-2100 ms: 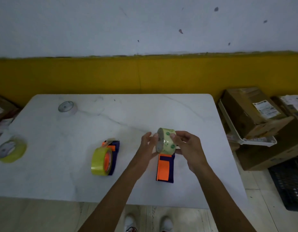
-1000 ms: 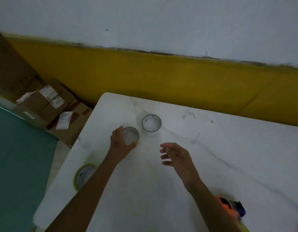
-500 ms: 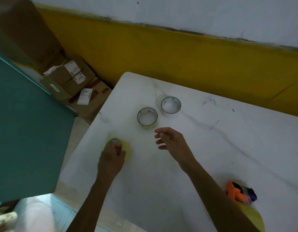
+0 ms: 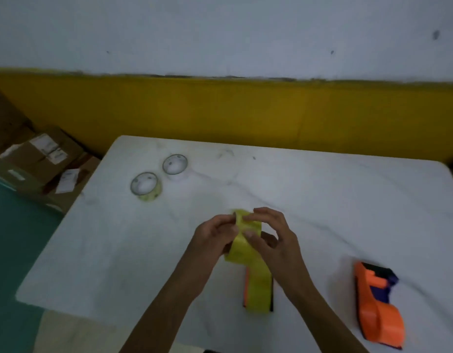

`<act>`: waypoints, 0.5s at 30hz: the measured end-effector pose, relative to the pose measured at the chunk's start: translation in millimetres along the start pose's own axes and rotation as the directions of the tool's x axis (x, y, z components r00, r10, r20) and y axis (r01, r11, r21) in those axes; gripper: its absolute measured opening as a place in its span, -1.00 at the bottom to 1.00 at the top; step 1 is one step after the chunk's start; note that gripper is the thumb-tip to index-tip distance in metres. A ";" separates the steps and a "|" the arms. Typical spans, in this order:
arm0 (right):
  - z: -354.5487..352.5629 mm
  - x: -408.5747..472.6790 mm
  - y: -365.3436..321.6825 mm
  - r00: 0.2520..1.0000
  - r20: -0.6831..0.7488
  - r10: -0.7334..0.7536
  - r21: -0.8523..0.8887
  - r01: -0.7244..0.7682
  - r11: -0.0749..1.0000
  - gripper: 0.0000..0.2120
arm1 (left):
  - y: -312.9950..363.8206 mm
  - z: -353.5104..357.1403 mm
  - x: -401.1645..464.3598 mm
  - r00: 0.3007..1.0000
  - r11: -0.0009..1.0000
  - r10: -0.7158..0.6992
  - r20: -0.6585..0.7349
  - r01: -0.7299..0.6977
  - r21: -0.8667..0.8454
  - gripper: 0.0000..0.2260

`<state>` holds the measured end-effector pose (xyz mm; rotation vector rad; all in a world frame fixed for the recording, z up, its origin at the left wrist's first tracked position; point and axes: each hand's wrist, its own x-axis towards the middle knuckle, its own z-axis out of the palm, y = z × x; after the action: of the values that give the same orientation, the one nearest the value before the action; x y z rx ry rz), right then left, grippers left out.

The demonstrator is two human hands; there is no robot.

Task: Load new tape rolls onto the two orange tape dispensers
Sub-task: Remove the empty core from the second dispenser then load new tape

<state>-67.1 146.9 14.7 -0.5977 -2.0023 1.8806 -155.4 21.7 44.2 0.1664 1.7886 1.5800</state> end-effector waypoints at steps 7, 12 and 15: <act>-155.4 -94.7 19.7 0.905 -0.367 0.217 0.192 -0.155 0.969 -0.91 | -43.7 190.8 -43.3 0.981 0.999 0.044 0.190 -0.042 -0.013 -0.62; -237.9 -135.2 32.0 0.923 -0.283 0.263 0.081 -0.250 0.965 -0.78 | -73.4 268.2 -57.8 0.962 0.998 0.041 0.269 -0.050 0.027 -0.62; -264.7 -143.6 38.9 0.874 -0.237 0.425 0.225 -0.377 0.899 -0.52 | -79.1 290.8 -60.2 0.948 0.985 0.071 0.310 -0.116 0.131 -0.58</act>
<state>193.6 302.2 2.4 -1.2359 -1.6010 2.0270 87.9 205.5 5.5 0.5441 1.6716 1.3972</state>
